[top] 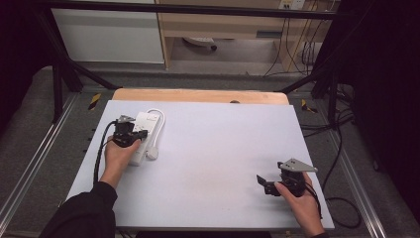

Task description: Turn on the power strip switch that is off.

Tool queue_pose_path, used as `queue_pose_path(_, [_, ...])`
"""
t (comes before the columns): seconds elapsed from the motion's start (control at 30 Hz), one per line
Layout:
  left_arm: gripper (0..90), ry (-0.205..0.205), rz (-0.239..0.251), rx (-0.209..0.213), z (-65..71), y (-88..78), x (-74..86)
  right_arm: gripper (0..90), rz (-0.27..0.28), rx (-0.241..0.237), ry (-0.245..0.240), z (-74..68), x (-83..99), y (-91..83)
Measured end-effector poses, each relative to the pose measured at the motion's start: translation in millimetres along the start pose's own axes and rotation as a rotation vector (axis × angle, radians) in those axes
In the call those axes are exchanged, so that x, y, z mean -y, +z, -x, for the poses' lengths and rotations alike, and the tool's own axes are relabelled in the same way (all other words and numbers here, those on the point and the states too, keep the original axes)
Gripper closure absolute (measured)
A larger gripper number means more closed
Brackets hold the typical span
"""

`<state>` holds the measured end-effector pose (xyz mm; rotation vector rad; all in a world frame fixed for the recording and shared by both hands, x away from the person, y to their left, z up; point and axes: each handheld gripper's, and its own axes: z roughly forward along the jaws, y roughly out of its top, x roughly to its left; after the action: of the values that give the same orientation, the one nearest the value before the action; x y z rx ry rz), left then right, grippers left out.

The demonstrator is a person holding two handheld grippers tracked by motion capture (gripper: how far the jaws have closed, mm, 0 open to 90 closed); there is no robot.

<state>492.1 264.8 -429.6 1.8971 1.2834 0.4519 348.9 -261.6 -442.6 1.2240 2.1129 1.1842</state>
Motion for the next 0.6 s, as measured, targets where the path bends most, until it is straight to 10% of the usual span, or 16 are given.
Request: queue_pose_path(0.6, [90.0, -0.003, -0.003, 0.018, -2.4, -0.5, 0.7, 3.7, 0.002, -0.003, -0.004, -0.4, -0.1, -0.1])
